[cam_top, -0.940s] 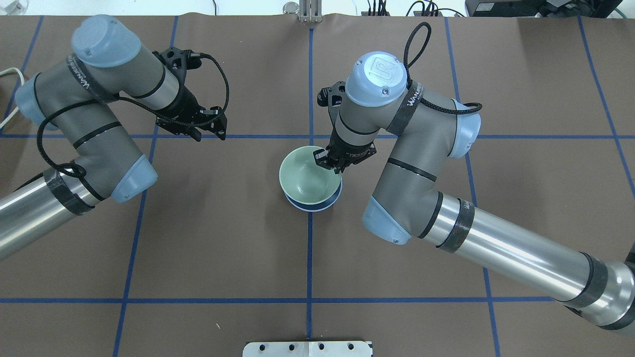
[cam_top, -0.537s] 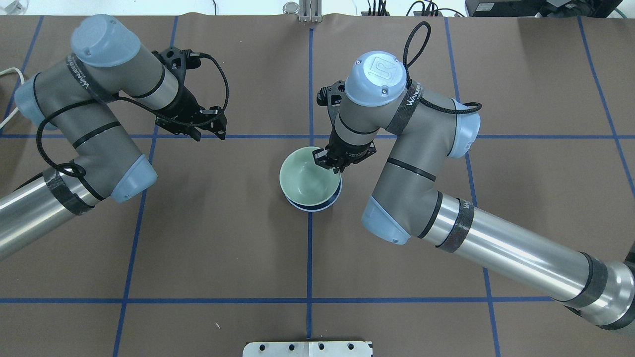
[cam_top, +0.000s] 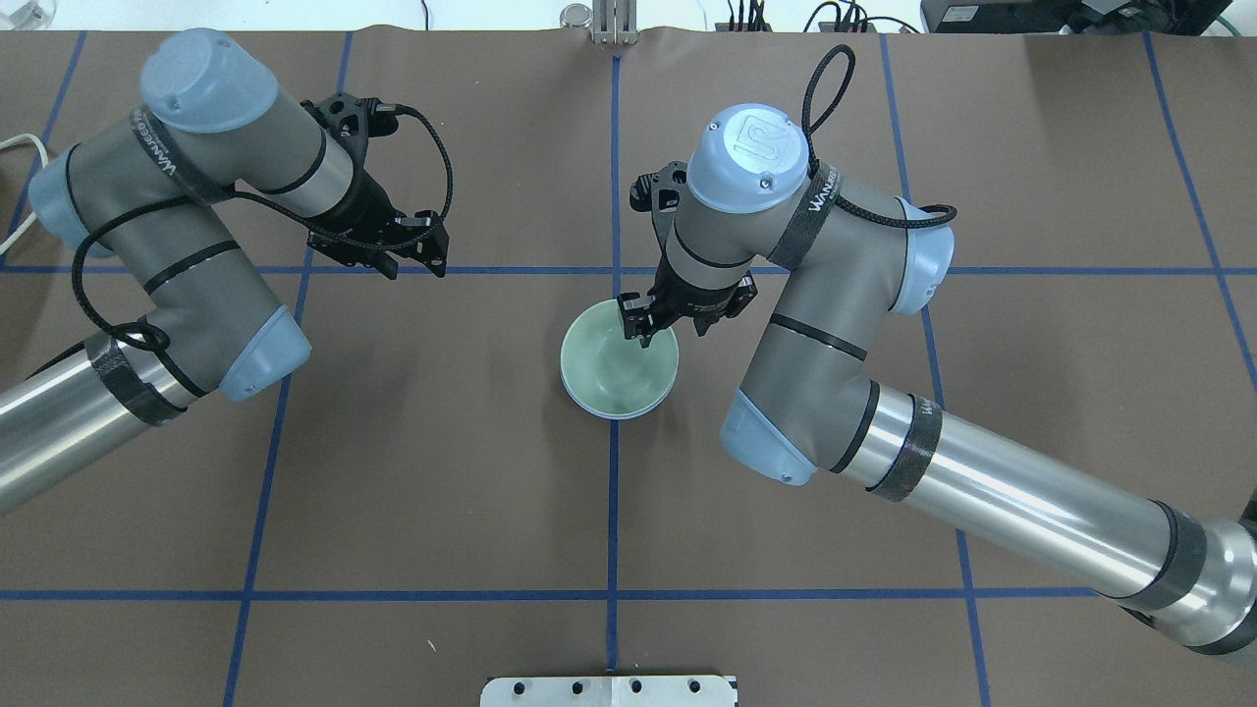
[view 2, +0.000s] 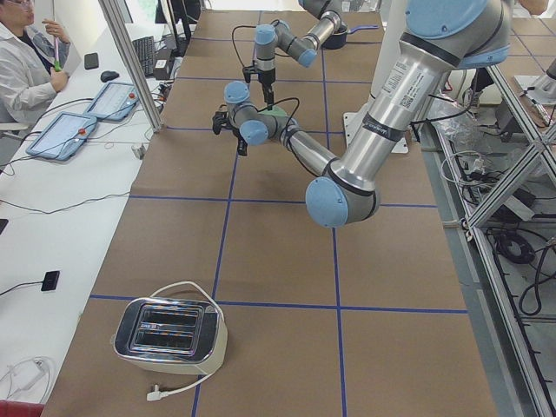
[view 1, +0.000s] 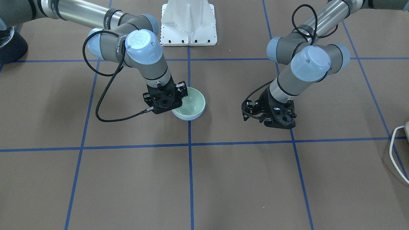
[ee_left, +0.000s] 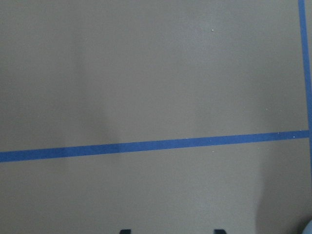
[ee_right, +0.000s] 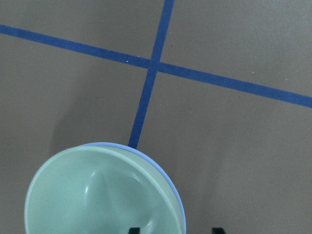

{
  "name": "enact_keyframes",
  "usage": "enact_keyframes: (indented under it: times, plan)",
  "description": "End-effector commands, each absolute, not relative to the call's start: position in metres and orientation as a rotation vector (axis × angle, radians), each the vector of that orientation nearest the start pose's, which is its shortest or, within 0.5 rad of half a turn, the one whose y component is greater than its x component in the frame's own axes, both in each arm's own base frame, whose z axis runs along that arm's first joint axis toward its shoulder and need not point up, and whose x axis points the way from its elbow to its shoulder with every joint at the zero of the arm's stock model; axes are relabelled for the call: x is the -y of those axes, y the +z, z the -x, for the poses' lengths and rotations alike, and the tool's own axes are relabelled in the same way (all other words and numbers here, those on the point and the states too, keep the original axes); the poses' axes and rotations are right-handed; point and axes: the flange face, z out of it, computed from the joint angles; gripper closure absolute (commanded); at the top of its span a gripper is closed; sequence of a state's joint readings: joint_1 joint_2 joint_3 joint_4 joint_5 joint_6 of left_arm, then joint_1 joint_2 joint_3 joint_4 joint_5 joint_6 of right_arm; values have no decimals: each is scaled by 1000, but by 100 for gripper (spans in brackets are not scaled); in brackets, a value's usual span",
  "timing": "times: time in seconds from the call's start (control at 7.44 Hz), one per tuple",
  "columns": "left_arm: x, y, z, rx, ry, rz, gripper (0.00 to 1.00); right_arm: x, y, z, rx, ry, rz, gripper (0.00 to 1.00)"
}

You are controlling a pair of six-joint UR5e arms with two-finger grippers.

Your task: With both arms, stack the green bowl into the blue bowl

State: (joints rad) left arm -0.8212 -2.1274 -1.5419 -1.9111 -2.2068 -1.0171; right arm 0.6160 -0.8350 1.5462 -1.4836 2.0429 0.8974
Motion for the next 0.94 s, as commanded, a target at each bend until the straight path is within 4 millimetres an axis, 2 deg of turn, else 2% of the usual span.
enact_keyframes:
  times: [0.0,0.13,0.27,0.4,0.54,0.67,0.81]
  plan:
    - [563,299,-401,-1023,12,-81,35,498,210,517,912,-209,-134,0]
    - [572,298,-382,-1048,18,-58,34,516,201,489,932,-143,-144,0]
    - [586,305,-349,-1069,40,-59,30,526,197,453,955,-102,-169,0]
    - [592,322,-319,-1058,33,-86,20,528,198,413,969,-81,-216,0]
    - [600,336,-289,-1039,37,-116,7,539,212,368,968,-43,-227,0]
    - [604,347,-264,-1018,36,-106,2,546,231,346,956,-85,-238,0]
    - [607,350,-226,-974,48,-99,1,560,253,320,914,-123,-270,0]
